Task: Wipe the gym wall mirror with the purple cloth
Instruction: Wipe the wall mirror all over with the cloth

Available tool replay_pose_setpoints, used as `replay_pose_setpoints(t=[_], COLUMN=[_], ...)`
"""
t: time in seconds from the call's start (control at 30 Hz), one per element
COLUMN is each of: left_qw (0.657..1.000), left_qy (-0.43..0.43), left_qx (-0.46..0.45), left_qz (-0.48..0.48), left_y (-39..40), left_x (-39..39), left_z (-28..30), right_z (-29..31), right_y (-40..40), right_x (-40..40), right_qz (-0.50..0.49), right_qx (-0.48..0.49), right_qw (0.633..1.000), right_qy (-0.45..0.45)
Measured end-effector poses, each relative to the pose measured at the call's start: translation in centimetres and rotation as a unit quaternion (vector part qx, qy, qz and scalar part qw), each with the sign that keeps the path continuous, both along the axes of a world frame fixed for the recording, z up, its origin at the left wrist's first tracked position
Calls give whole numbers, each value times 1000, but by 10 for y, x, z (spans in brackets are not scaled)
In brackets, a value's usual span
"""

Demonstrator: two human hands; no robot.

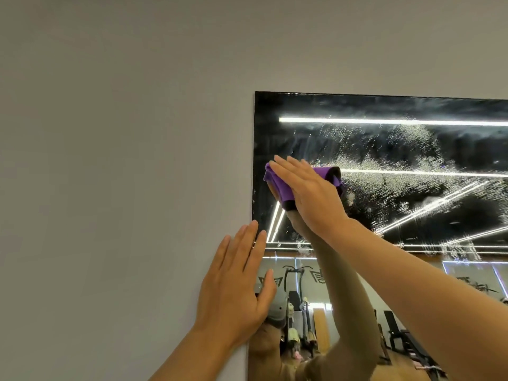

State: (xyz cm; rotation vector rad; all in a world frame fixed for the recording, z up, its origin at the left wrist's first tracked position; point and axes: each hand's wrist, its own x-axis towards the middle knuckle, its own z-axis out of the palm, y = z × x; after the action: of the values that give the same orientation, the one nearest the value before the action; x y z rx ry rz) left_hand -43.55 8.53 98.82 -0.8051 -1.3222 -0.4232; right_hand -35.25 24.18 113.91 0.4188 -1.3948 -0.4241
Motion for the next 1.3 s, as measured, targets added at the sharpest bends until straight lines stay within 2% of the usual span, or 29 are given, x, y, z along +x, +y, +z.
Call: replay_pose_setpoints(t=[0.07,0.17,0.23,0.33,0.47,0.57,0.63,0.7,0.77,0.87,0.97,1.07,1.3], left_qw=[1000,1000,1000,1000,999,1000,1000,1000,1000,1000,999,999,999], left_qy=[0,-1,-4,-10,-18,-16,-12,-10,-9,-8,-7,2,-9], left_qx=[-2,-6,-9,-10,-7,-8,-8,-9,-11,-12,-13,-13,4], left_qz=[7,18,23,26,25,26,28,26,24,26,29,36,46], left_y=[0,-1,-2,-2,-2,-3,-3,-2,-2,-2,-3,-2,2], left_x=[0,0,0,0,-2,-2,-1,-2,-2,-2,-1,-2,6], left_z=[0,-1,-1,-3,-3,-2,-2,-2,-2,-1,-1,-1,-1], right_z=[-2,-6,-9,-13,-6,-4,-4,-3,-1,7,17,27,4], right_y=[4,3,-4,-4,8,12,14,14,12,8,7,11,-32], right_x=[3,7,12,9,-1,4,10,13,19,32,34,36,14], right_qz=[-20,-117,-84,-24,-20,-39,-62,-153,-265,-332,-309,-237,-203], right_qx=[9,21,5,67,38,55,31,-34,-82,-126,-117,-67,4], right_qw=[1000,991,991,993,996,991,995,987,960,935,942,963,969], right_qy=[-19,64,107,98,85,112,76,34,23,-1,-54,-113,-139])
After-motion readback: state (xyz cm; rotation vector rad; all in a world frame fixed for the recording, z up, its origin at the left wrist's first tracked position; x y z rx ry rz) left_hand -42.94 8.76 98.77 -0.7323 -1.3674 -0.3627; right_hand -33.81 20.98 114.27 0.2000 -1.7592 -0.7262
